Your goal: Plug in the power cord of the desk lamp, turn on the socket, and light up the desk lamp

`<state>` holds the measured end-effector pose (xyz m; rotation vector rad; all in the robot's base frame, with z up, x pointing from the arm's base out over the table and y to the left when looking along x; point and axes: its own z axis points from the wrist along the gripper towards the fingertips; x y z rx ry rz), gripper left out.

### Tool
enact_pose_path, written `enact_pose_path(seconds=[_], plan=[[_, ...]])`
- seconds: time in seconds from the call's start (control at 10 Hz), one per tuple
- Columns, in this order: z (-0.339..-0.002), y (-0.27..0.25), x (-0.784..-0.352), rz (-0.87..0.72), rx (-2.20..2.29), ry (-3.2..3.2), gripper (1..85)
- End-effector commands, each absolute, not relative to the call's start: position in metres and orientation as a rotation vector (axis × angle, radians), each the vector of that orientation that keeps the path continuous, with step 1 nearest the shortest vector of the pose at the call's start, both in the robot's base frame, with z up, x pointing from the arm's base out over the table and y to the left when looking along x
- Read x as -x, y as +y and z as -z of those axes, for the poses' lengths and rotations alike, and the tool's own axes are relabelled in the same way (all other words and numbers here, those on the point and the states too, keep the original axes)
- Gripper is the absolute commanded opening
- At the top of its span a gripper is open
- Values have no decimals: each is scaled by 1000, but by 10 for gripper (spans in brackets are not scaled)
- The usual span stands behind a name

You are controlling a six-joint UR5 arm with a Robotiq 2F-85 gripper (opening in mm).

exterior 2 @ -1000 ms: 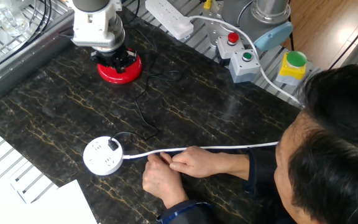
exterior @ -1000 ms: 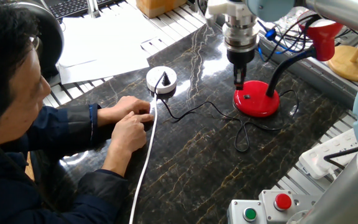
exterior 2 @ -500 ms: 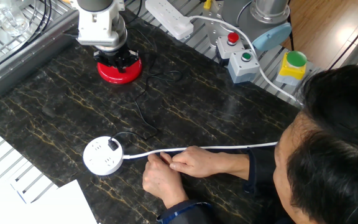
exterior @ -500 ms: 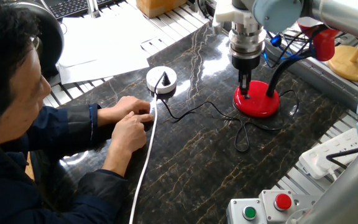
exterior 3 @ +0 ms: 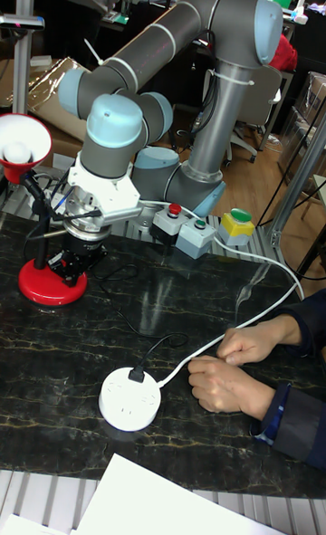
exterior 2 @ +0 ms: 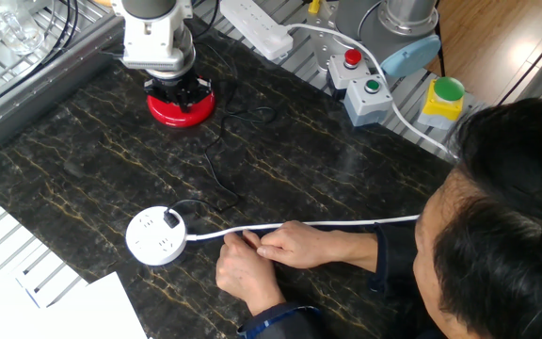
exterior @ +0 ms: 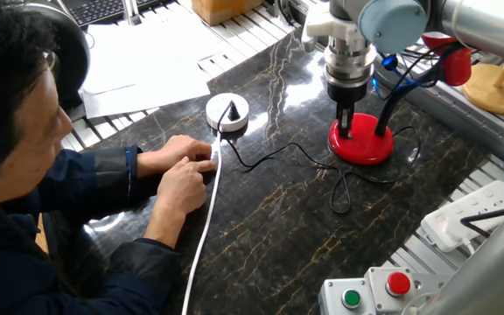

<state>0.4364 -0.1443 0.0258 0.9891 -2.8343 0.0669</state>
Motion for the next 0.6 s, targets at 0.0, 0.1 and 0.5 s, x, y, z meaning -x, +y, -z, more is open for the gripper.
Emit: enact_pose_path(seconds=[0.0, 0.1, 0.5], plan=[[-24, -141, -437, -44, -976, -2853, 20], [-25, -140, -438, -44, -973, -2854, 20], [-29, -145, -442, -82, -983, -2844, 20]])
